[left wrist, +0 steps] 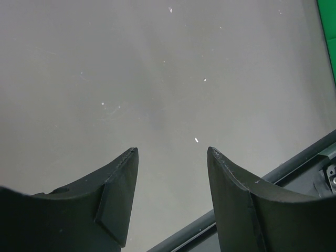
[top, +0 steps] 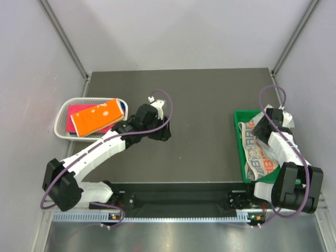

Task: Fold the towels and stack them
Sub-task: Grab crumpled towel

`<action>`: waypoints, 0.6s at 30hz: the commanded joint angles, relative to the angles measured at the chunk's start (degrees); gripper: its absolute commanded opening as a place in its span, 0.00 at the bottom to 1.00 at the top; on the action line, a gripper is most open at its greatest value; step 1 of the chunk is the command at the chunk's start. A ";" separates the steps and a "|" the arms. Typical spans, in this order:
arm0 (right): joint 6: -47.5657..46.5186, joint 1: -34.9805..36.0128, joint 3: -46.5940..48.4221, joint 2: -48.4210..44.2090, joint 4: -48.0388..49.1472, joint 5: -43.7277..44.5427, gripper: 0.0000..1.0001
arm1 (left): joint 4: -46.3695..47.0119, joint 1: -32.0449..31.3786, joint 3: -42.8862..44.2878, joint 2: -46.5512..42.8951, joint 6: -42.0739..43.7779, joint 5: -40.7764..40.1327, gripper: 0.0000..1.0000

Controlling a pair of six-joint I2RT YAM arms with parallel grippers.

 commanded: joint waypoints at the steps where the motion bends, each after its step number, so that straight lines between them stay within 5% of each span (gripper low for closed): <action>1: 1.90 -1.32 -2.57 0.03 1.85 4.91 0.73 | 2.13 0.09 -0.80 -2.41 -0.15 0.55 0.60; 6: 4.63 -2.02 -5.56 2.67 4.66 2.89 0.71 | 2.22 0.09 -1.51 -2.68 -0.33 0.99 0.60; 10: 6.04 -2.64 -5.30 0.66 4.31 2.97 0.30 | 2.13 0.09 -1.42 -3.12 -0.07 0.55 0.60; 15: 5.69 -2.64 -2.23 -3.56 1.15 2.98 0.20 | 2.05 0.09 -1.24 -3.47 0.28 -0.33 0.60; 18: 4.72 -2.64 -0.21 -6.11 -0.87 3.06 0.03 | 2.13 0.09 -1.15 -3.38 0.29 -0.51 0.60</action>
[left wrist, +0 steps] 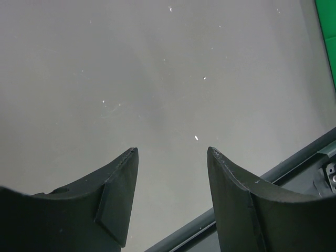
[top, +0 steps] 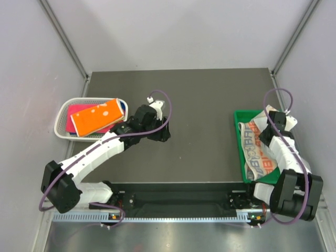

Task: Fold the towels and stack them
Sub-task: Grab crumpled towel, then move the towel to the center of the board

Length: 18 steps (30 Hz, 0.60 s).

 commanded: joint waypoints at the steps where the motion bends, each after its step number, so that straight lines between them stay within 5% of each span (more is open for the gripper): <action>1: -0.42 -0.61 5.02 -4.26 -2.05 0.66 0.00 | 2.15 0.09 -0.08 -1.85 0.29 -0.70 0.60; 10: -2.44 4.47 16.52 -6.65 -2.59 -11.56 0.00 | 1.54 0.09 1.06 -2.29 -0.24 -5.61 0.60; 18: -3.84 30.83 41.74 9.51 -0.57 -6.91 0.00 | -2.84 5.17 7.20 -3.52 -1.21 -11.16 0.59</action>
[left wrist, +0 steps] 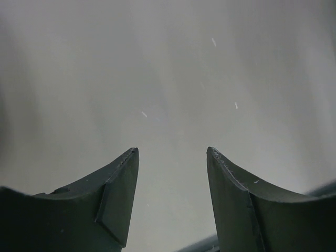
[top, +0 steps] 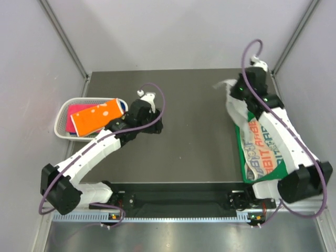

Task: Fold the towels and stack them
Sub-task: Move the towel to the center of the board

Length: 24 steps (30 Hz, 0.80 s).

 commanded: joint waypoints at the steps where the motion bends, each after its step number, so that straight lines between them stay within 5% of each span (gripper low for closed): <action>1: -1.55 8.70 11.80 8.25 3.52 0.05 0.00 | -1.04 5.67 6.11 -3.56 -1.43 -3.30 0.59; 6: -2.35 23.83 13.52 15.22 9.13 -0.99 0.00 | -2.18 13.07 9.72 -6.55 -2.04 -3.82 0.59; 16: -0.76 41.85 -20.97 15.85 33.56 -11.54 0.07 | -1.40 14.31 7.80 -7.62 -3.36 -2.26 0.59; 19: 1.69 44.32 -30.39 10.94 38.06 -11.55 0.23 | 0.71 14.31 5.78 -4.63 -3.45 1.87 0.59; 24: 1.09 44.32 -34.39 -0.56 29.84 -5.08 0.50 | 4.14 14.23 4.28 2.91 -3.98 9.01 0.58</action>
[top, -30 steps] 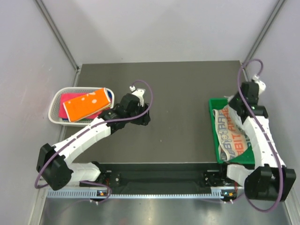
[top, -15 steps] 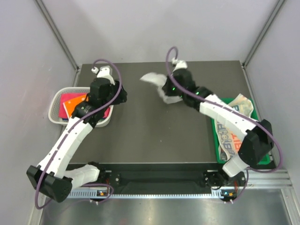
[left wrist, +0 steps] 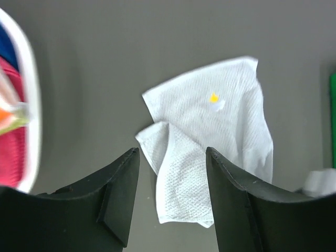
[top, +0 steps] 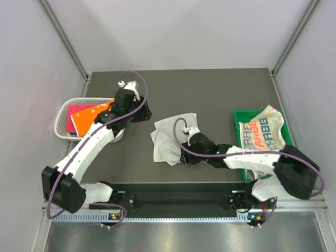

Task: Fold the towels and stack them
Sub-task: Move the towel to the center of the board, then flatten out the crumpled towel

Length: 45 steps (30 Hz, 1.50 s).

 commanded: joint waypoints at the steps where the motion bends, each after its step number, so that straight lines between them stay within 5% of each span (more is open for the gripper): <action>1: -0.10 0.17 2.41 -10.42 -0.63 6.55 0.53 | 4.19 0.04 -0.62 4.98 -1.05 6.56 0.58; 6: -1.15 -3.68 9.09 -8.69 -10.05 14.38 0.58 | 5.41 0.04 -0.61 12.53 -3.06 1.92 0.57; 16: -3.88 -22.23 21.82 11.70 -6.28 8.59 0.56 | 7.61 -0.05 4.74 29.77 -7.28 2.08 0.52; 23: -6.07 -24.70 30.45 24.36 -5.22 11.48 0.55 | 8.49 -0.05 8.26 35.93 -7.99 -2.22 0.52; 39: -5.81 -27.25 32.39 27.27 -3.73 12.46 0.55 | 5.15 -4.09 10.55 41.21 -7.47 -10.48 0.49; 45: -5.46 -28.30 34.76 29.29 -4.26 10.79 0.55 | 3.58 -4.71 12.04 44.02 -7.47 -12.85 0.22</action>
